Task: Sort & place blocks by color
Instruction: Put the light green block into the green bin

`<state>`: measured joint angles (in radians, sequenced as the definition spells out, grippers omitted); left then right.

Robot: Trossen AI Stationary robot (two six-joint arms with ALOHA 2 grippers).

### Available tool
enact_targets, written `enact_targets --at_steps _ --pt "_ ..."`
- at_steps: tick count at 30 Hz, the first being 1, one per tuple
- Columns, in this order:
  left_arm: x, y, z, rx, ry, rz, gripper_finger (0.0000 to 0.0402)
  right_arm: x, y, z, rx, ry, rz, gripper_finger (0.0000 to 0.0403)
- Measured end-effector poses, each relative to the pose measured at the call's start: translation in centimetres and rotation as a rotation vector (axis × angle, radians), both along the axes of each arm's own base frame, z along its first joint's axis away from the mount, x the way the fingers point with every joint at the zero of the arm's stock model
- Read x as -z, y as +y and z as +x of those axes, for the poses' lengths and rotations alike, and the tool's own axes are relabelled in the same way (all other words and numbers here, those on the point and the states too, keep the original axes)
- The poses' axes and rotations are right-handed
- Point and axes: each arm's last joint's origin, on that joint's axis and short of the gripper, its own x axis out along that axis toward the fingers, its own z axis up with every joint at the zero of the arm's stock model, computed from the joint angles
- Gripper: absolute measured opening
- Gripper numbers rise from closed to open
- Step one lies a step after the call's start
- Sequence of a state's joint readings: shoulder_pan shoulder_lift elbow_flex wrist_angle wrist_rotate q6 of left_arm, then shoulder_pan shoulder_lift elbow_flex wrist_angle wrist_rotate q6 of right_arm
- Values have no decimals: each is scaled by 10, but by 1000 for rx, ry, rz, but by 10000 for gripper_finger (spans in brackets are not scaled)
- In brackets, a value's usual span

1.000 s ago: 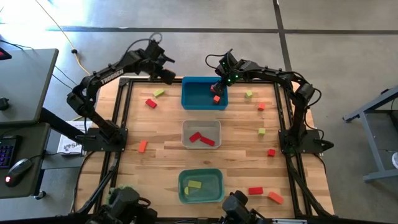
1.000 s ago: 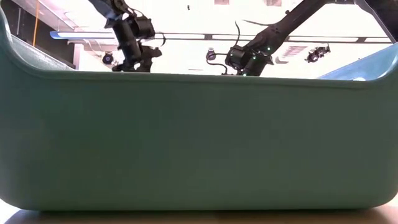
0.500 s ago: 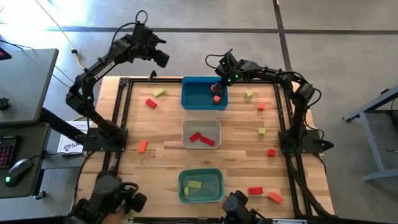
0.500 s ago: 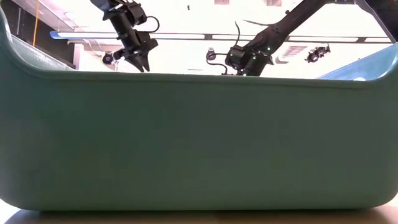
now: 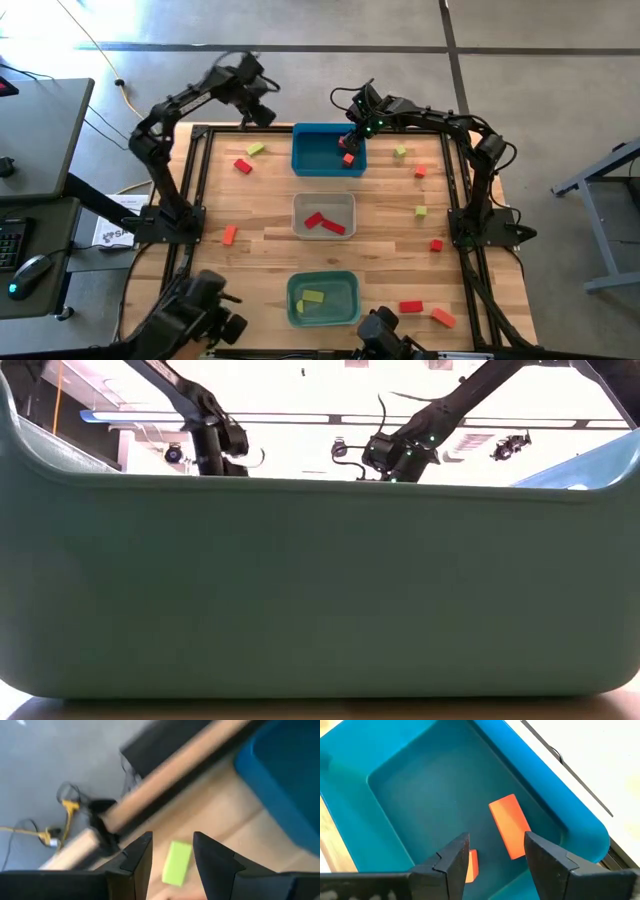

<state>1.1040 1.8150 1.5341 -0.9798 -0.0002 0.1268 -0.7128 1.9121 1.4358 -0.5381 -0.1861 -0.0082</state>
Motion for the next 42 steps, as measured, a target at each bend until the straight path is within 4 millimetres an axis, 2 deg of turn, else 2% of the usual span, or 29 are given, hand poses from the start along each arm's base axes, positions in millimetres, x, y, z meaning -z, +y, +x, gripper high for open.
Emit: enact_targets --at_steps 5,10,20,26,32,36,42 --pt "31 0 14 36 102 -102 130 0 0 0 0 0 0 177" --pt "45 -2 22 54 266 -88 130 0 0 0 0 0 0 177" --pt "45 -12 34 126 258 -118 146 0 0 0 0 0 0 177" --pt "28 -22 47 -52 235 -145 166 0 0 0 0 -3 -3 177" --pt "19 -34 57 -69 203 -226 169 -1 -1 1 0 -10 -9 177" --pt "28 -37 62 -88 192 -257 167 -1 -1 1 0 -10 -9 177" --pt "62 -27 67 -154 239 -336 166 -1 -1 1 4 -11 -6 177"
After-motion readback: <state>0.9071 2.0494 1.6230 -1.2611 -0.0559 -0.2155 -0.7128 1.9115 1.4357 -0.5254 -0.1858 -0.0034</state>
